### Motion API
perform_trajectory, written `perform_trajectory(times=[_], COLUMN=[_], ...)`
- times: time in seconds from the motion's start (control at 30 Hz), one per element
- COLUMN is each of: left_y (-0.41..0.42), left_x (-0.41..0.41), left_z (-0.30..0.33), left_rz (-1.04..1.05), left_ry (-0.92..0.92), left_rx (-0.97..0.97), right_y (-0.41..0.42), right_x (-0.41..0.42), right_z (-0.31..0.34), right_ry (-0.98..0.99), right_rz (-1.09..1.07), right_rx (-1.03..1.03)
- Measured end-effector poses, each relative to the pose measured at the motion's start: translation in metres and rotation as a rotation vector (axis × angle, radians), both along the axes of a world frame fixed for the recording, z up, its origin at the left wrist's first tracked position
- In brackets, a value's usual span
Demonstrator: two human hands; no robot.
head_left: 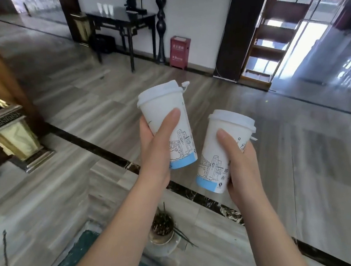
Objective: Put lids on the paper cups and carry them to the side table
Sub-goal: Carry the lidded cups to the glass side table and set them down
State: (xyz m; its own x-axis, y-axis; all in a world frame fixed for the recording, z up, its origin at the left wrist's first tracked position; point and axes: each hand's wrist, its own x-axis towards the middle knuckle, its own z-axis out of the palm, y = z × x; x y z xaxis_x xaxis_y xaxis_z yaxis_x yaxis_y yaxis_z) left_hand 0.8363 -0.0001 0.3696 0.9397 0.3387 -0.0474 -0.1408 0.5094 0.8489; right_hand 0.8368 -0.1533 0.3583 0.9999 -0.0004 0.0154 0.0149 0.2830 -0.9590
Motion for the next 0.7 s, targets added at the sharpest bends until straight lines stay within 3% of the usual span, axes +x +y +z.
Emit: perform_trajectory(times=[0.37, 0.57, 0.7], left_y=[0.023, 0.135, 0.236], left_x=[0.215, 0.370, 0.455], left_z=[-0.010, 0.007, 0.024], left_rz=[-0.161, -0.345, -0.324], left_ry=[-0.042, -0.152, -0.143], left_rx=[-0.012, 0.188, 0.271], right_y=[0.029, 0.126, 0.202], right_x=[0.172, 0.319, 0.421], right_z=[0.009, 0.012, 0.031], right_ry=[-0.075, -0.044, -0.056], right_rz=[-0.145, -0.332, -0.316], right_rx=[-0.074, -0.034, 0.016])
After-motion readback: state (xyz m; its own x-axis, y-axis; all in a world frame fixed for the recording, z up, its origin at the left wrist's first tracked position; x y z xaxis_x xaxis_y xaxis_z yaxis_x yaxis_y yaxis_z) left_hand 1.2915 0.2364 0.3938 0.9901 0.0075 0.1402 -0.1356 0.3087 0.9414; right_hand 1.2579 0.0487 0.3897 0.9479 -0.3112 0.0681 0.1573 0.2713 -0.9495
